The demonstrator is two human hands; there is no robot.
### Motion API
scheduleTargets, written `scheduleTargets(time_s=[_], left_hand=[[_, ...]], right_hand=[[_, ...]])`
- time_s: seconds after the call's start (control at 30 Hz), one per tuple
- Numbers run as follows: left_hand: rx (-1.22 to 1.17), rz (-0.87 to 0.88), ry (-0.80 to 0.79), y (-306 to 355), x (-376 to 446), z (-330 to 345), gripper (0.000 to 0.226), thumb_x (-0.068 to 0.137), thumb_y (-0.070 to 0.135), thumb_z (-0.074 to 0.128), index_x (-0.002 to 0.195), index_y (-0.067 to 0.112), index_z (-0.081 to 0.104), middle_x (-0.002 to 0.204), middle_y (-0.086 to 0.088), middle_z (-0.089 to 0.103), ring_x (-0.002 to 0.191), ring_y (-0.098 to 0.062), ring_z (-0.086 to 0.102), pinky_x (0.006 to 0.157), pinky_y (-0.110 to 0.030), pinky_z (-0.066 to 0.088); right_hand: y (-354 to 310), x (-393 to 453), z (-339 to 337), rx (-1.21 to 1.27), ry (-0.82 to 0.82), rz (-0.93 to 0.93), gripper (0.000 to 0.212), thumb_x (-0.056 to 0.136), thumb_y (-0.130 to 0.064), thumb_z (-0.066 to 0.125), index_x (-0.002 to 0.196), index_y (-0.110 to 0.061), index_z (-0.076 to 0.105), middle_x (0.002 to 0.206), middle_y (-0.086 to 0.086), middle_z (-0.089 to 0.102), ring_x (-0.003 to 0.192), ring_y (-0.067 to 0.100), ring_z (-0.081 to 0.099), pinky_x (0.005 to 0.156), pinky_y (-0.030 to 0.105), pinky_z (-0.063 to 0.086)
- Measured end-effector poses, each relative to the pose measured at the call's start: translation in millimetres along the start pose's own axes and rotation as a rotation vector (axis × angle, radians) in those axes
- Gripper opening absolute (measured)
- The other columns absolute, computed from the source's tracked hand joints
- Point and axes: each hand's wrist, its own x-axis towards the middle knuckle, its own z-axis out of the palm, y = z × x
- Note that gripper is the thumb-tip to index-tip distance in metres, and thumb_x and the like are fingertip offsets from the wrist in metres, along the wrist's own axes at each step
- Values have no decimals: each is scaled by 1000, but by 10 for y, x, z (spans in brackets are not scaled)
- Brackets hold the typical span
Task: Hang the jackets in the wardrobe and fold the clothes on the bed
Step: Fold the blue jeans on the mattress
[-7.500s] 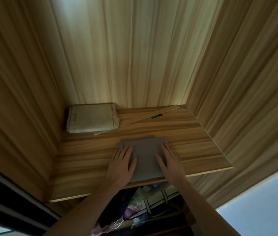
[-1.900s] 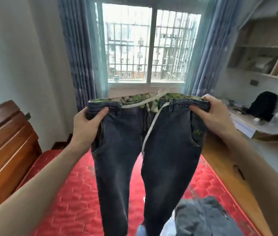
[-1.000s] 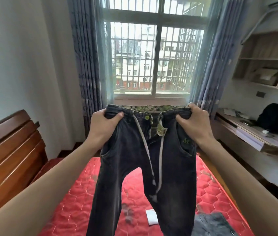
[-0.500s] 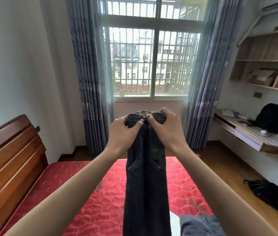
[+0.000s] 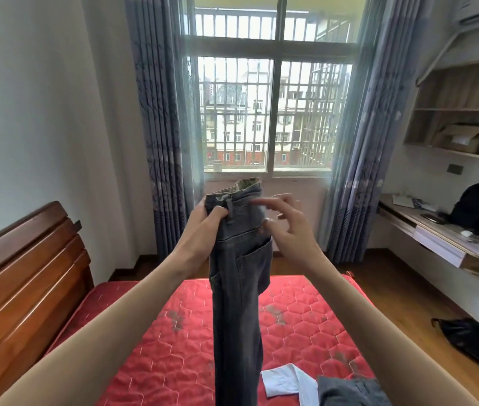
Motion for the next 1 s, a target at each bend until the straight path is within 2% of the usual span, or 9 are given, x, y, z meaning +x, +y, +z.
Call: scheduleTargets(time_s=[0.07, 0.17, 0.27, 0.33, 0.4, 0.6, 0.7, 0.87, 1.0], left_hand=[[-56, -25, 52, 20, -26, -45, 7, 100, 12, 49, 101, 14, 56, 91, 1, 65, 82, -6, 63, 71, -21, 52], [-92, -48, 94, 26, -43, -118, 14, 85, 24, 49, 97, 16, 50, 89, 0, 58, 81, -9, 56, 75, -32, 50], [-101, -59, 119, 23, -86, -232, 44, 76, 30, 50, 105, -4, 52, 100, -13, 61, 90, -20, 54, 83, -42, 48], [-94, -86, 143, 6, -118, -356, 62, 71, 34, 50, 112, -12, 51, 109, -26, 64, 96, -26, 54, 89, -48, 47], [-89, -108, 158, -53, -155, -534, 63, 72, 34, 49, 114, -13, 52, 114, -37, 61, 98, -28, 55, 89, -49, 47], [184, -82, 79, -276, -289, -971, 58, 87, 55, 78, 106, 5, 55, 92, 0, 68, 83, -6, 64, 80, -28, 54], [255, 5, 78, -406, -236, -1167, 42, 86, 31, 85, 103, 4, 56, 86, 0, 71, 77, -4, 66, 72, -23, 55], [120, 20, 135, -552, -31, -1629, 38, 89, 39, 77, 95, 5, 63, 86, -12, 72, 80, -12, 65, 75, -31, 56], [63, -27, 102, -761, 139, -1791, 31, 89, 30, 80, 93, 2, 65, 84, -4, 76, 76, -8, 67, 70, -22, 55]], right_hand=[[97, 3, -51, 53, 42, 91, 65, 89, -35, 73, 149, -41, 47, 141, -8, 49, 135, 13, 45, 109, 30, 40], [172, 73, -78, 294, -177, 396, 109, 79, -63, 78, 162, -45, 10, 162, -11, 36, 145, 16, 42, 117, 38, 38], [186, 157, 9, 441, -310, 591, 132, 66, -62, 89, 163, -45, 2, 158, -6, 43, 134, 24, 58, 111, 53, 49], [209, 172, 139, 677, -392, 652, 121, 66, -41, 97, 163, -27, 26, 146, 8, 60, 125, 26, 66, 107, 48, 54], [177, 158, 298, 800, -477, 669, 83, 74, -23, 93, 147, -16, 53, 136, 16, 68, 120, 32, 68, 101, 47, 57], [67, 184, 893, 577, -261, 529, 48, 73, -11, 94, 104, -14, 57, 95, 9, 71, 89, 19, 68, 80, 35, 58], [63, 178, 1163, 492, -247, 498, 50, 75, -12, 93, 108, -15, 56, 96, 7, 70, 85, 15, 67, 76, 29, 56], [181, 156, 1305, 891, -378, 769, 54, 83, -17, 77, 135, -16, 61, 126, 11, 73, 109, 24, 72, 92, 36, 60], [261, 128, 1560, 650, -537, 766, 43, 82, -8, 84, 124, -9, 71, 124, 13, 75, 114, 27, 72, 99, 38, 57]])
